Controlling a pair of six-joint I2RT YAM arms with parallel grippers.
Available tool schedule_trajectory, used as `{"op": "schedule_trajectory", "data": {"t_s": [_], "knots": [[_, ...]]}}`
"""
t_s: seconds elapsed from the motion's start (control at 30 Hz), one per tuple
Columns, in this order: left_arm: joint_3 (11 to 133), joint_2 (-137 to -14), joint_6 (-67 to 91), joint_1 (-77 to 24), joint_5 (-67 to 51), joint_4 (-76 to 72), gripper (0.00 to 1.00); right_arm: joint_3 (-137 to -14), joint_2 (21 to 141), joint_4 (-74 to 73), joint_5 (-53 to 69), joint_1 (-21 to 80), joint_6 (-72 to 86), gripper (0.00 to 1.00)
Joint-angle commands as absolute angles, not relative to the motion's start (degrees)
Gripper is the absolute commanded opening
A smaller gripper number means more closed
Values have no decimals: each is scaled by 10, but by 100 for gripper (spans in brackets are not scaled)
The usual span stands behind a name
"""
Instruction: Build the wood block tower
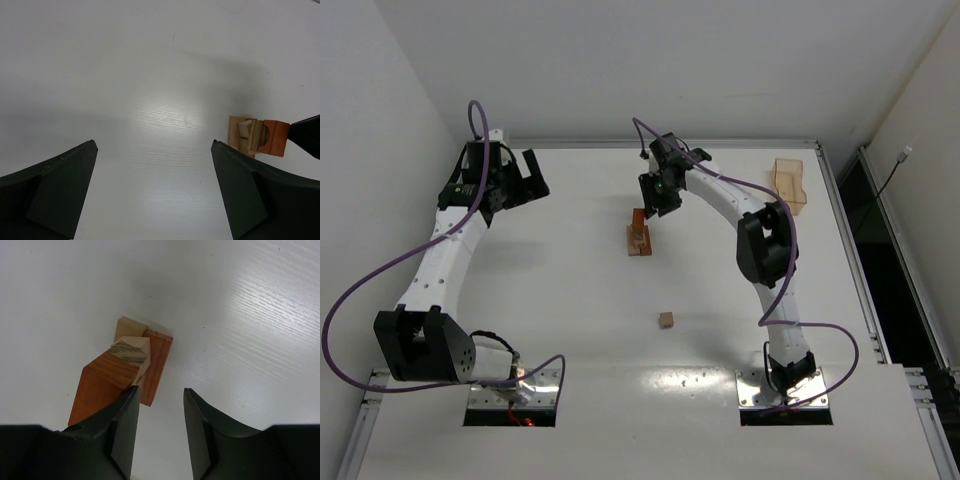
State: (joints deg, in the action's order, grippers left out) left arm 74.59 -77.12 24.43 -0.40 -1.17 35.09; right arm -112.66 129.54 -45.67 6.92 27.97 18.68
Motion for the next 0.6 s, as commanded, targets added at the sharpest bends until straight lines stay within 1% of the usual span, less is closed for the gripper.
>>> {"op": "schedule_trajectory", "data": {"t_s": [0.0,0.33,0.4,0.47,0.57], "knots": [[746,-755,244,1,-17,335,97,-1151,1303,-440,77,284,196,37],[746,-760,244,1,-17,335,97,-1146,1303,-440,77,284,196,39],[746,-760,244,1,-17,335,97,-1146,1303,-440,77,284,196,40],[746,-760,244,1,-17,335,97,-1146,1297,-440,77,284,196,44],[746,-760,244,1,-17,335,97,-1141,1297,-440,77,284,196,44]]}}
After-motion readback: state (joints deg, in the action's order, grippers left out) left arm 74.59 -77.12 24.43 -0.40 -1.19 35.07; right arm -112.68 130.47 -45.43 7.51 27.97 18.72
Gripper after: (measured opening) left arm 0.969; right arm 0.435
